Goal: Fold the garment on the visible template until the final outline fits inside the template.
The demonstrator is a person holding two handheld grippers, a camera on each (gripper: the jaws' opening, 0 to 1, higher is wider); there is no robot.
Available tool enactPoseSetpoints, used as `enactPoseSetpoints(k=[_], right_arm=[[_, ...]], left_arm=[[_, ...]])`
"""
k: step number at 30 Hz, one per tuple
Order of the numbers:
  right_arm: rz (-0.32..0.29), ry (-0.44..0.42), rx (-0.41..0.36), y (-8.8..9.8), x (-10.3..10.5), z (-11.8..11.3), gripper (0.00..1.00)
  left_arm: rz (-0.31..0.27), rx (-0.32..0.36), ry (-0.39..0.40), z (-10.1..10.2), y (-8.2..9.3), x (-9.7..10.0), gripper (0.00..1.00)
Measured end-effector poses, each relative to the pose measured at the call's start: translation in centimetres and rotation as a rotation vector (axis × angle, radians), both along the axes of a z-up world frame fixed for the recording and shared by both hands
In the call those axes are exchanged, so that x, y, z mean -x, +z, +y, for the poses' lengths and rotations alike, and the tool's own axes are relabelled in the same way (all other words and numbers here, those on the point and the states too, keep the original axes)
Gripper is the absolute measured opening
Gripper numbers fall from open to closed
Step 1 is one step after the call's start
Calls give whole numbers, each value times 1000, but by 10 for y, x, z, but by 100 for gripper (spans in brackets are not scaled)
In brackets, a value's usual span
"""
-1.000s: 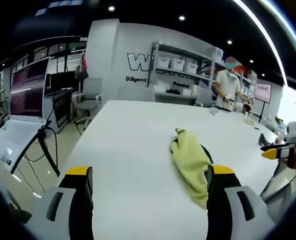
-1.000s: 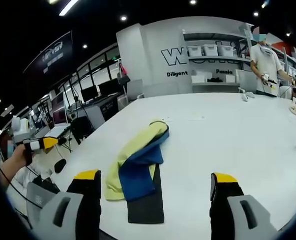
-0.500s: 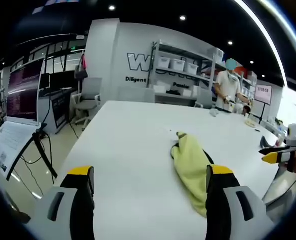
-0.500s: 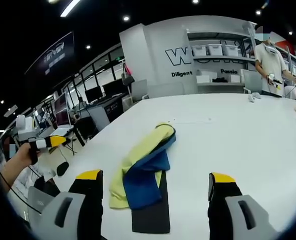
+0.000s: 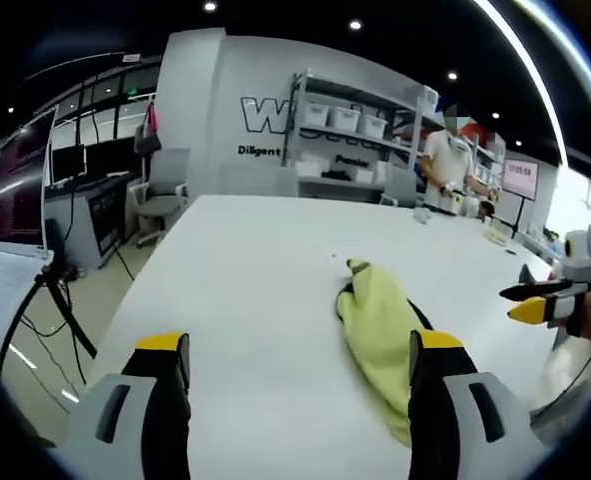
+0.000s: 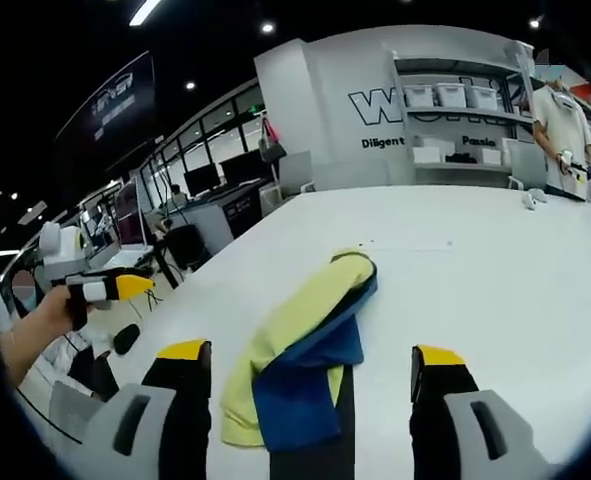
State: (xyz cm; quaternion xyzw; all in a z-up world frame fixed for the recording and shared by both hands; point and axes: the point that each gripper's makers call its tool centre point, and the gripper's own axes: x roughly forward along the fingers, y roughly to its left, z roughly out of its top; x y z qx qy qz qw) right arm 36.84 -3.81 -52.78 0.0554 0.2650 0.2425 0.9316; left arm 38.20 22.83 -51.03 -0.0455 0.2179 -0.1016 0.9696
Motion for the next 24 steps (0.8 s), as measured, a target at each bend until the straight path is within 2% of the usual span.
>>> enactPoseSetpoints(k=[7, 14, 24], right_arm=[[25, 18, -8, -14, -20, 13, 78], [58, 12, -45, -27, -38, 22, 72], [101, 48, -40, -51, -59, 33, 66]], left_arm=[[30, 21, -23, -13, -14, -24, 82], [40, 28, -47, -28, -26, -49, 80], [72, 41, -50, -43, -50, -78, 77]])
